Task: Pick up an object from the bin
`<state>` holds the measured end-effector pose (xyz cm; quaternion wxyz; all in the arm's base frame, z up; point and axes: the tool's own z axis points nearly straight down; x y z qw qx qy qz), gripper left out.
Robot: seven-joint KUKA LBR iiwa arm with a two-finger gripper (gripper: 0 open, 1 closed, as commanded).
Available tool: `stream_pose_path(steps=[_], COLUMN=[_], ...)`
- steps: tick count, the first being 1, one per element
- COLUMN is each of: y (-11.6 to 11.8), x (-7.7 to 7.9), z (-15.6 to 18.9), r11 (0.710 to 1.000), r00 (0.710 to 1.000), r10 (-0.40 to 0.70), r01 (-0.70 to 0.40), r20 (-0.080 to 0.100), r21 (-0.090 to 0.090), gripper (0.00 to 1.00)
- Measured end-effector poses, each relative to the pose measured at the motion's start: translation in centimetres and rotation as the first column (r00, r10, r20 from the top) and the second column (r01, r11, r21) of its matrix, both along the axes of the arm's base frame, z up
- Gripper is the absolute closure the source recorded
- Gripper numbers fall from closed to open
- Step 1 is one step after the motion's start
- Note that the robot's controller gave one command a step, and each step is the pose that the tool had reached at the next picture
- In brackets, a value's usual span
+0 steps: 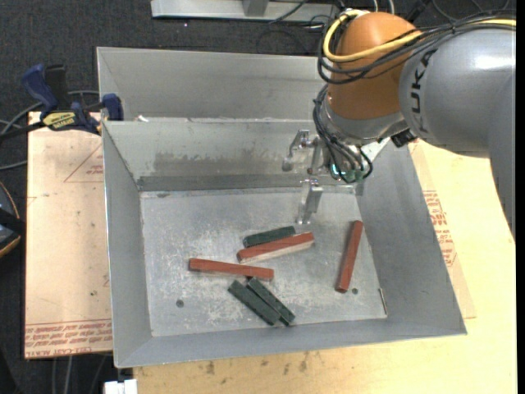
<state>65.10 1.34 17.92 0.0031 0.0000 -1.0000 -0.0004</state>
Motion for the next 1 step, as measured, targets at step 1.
stream_pose_path(steps=[1], y=[0.0], x=[0.17], z=[0.51], r11=[1.0], r00=[1.0], r10=[0.0], r01=[0.0], r20=[0.008], r21=[0.0], gripper=[0.0])
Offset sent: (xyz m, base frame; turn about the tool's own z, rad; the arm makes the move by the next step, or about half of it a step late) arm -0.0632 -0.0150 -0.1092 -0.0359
